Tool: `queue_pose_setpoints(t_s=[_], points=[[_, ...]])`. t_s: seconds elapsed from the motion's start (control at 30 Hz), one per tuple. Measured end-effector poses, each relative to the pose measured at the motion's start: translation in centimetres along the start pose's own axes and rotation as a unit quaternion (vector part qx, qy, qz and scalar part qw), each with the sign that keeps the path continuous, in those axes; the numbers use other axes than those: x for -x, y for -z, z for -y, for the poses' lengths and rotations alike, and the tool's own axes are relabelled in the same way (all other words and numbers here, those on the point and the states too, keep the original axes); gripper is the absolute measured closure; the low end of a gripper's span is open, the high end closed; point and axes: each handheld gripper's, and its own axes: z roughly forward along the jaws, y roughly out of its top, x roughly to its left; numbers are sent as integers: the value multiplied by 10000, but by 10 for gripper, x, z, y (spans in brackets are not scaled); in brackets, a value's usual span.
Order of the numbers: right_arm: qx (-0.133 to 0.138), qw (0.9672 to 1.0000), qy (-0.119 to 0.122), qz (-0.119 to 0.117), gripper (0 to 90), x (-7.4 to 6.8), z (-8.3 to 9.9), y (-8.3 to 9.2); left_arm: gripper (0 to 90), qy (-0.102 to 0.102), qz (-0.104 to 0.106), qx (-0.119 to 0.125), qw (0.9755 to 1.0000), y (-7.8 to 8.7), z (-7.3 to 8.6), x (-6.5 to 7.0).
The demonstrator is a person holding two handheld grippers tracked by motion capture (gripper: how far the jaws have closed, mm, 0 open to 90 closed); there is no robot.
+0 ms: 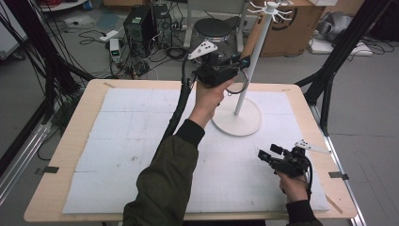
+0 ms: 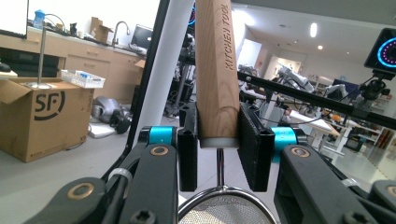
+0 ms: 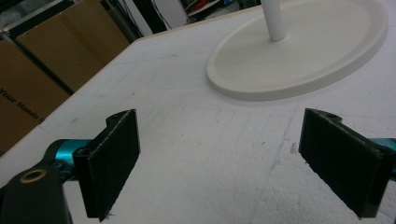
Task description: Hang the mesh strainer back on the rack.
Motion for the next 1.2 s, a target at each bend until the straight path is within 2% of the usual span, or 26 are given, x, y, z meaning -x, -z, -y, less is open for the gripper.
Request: queue_pose_setpoints(t_s=[0.3,0.57,0.7,0.8,0.87,0.97,1.03,1.13,1.2], points=[[25,10000,-24,-14,120,1,0,3,710,114,72,-28,9999,-5,7,-3],[47,10000,-7,1,120,1,0,5,698,112,-28,-28,9999,-5,6,-3],[34,10000,-24,-5,120,0,1,4,674,177,13,22,9998,-5,6,-5],[48,10000,-22,-28,120,0,1,3,582,213,54,58,9997,-5,5,-6],[52,10000,-18,-33,121,0,1,3,507,241,-51,94,9997,-4,4,-7],[36,10000,-33,-41,121,-1,1,4,444,262,-81,19,9996,-1,3,-9],[32,10000,-42,-77,121,-1,1,3,464,288,-27,-2,9996,1,3,-7],[12,10000,-28,-79,120,-2,2,3,439,105,22,-72,9999,7,4,-1],[7,10000,17,-78,120,-3,2,2,417,89,57,-65,9999,11,5,1]])
